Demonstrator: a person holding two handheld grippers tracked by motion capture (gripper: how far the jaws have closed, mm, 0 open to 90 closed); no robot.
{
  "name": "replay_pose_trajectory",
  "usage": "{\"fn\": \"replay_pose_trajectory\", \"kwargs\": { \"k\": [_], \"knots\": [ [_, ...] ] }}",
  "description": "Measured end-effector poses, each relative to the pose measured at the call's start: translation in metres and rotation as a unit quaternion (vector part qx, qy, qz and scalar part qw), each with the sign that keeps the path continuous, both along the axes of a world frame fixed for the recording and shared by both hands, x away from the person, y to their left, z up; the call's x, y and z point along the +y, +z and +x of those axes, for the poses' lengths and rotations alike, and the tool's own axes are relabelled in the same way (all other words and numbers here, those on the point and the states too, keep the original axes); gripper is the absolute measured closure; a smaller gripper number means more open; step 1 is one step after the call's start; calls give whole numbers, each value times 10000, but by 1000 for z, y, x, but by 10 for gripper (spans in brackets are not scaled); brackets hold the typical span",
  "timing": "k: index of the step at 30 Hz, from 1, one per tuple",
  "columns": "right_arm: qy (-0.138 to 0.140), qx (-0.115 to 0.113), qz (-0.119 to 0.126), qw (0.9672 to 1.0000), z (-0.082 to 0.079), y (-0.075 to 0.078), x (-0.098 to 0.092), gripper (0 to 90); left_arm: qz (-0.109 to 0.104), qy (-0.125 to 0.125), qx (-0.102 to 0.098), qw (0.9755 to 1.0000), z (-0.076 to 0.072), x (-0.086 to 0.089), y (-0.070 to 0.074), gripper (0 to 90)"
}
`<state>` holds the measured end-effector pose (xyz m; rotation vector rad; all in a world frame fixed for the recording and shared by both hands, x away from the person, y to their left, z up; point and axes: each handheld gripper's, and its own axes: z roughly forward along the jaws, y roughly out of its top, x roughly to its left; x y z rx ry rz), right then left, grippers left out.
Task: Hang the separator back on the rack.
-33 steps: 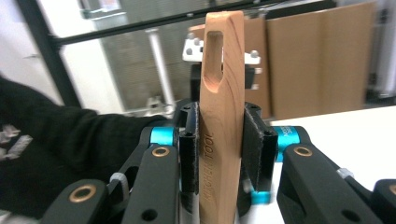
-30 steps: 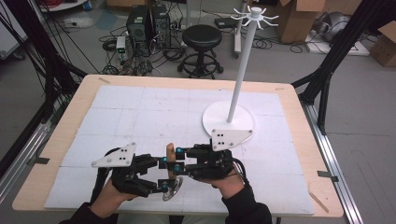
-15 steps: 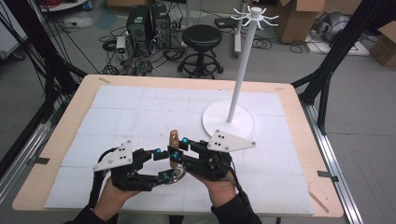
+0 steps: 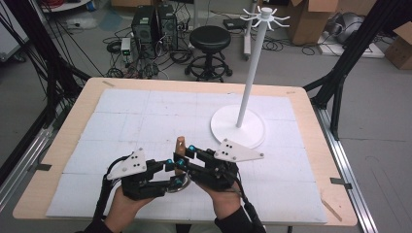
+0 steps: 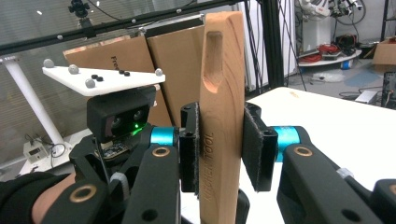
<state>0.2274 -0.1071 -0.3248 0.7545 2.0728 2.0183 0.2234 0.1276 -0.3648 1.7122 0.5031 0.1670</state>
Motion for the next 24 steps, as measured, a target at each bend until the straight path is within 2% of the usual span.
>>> {"fn": "replay_pose_trajectory", "kwargs": {
  "k": [4, 9, 12, 14, 17, 21, 22, 24],
  "knots": [
    [12, 31, -22, 10000, 0, -1, 2, 704, -23, -37, 32, 10000, 1, 3, 0, 721],
    [103, 117, 81, 9998, 2, -2, 1, 686, -59, -124, 137, 9998, 2, 5, 1, 728],
    [368, 204, 360, 9985, 8, -2, -4, 473, -70, -324, 174, 9993, 4, 6, 1, 729],
    [564, 83, 404, 9976, 12, -1, -9, 361, -169, -454, 214, 9986, 5, 7, 1, 730],
    [1114, 127, 492, 9925, 22, -2, -18, 292, -297, -759, 260, 9963, 6, 7, 2, 729],
    [1541, 78, 462, 9869, 28, -4, -26, 326, -425, -1113, 245, 9926, 7, 8, 3, 730],
    [1775, 90, 502, 9828, 28, -4, -26, 338, -449, -1182, 235, 9917, 7, 8, 3, 730],
    [2132, 27, 505, 9757, 28, -3, -25, 464, -513, -1308, 222, 9898, 6, 8, 4, 730]
  ]
}}
